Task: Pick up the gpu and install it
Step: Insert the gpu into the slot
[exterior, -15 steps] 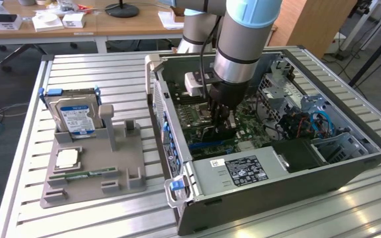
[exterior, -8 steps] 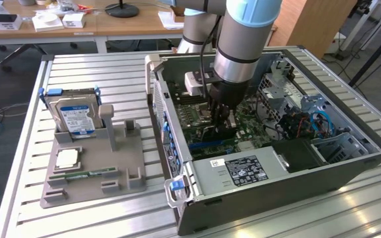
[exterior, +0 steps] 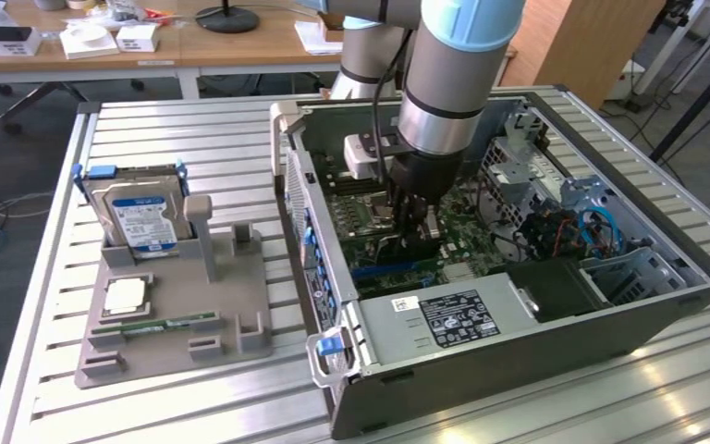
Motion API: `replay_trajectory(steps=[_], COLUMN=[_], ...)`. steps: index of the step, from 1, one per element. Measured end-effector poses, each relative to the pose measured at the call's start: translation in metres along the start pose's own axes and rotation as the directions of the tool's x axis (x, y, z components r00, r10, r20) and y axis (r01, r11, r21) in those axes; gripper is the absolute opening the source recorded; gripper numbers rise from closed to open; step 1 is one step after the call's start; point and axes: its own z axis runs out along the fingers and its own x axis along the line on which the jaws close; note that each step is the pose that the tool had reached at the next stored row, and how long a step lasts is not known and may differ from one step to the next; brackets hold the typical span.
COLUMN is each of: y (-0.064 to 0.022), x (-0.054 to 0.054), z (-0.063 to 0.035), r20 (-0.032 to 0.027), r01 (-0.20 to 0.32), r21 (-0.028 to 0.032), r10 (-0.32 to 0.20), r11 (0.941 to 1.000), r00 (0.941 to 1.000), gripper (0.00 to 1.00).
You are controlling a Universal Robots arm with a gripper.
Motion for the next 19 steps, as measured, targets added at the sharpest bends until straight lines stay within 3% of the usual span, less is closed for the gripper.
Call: replay_trajectory(steps=[19], y=[0.0000], x=[0.0000], z=[0.0012], r20=[0.0000], r01=[0.000], r21=[0.0001], r10=[0.000], r11=[1.0000], r00=[1.0000], gripper=[0.26])
